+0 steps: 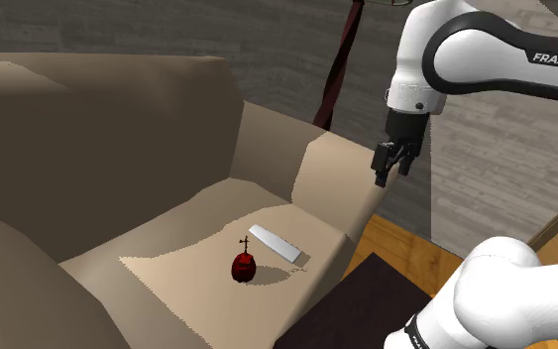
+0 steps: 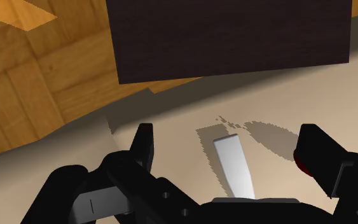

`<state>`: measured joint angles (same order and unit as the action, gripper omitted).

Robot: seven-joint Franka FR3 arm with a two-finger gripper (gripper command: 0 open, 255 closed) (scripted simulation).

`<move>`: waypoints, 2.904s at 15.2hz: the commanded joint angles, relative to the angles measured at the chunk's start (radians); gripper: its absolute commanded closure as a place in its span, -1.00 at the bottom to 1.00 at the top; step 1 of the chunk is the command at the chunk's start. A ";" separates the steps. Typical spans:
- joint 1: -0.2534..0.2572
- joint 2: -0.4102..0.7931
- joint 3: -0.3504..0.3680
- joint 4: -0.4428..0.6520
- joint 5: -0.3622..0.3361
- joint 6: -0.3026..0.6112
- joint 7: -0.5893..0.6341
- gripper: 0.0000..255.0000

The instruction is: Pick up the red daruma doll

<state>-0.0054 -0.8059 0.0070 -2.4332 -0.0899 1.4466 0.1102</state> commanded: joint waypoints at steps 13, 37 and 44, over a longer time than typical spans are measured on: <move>0.055 0.256 0.093 -0.128 0.128 0.422 0.142 -1.00; 0.134 1.019 0.208 0.103 0.152 1.040 0.346 -1.00; 0.138 1.062 0.203 0.101 0.142 1.085 0.351 1.00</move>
<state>0.1324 0.2550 0.2106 -2.3324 0.0521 2.5305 0.4613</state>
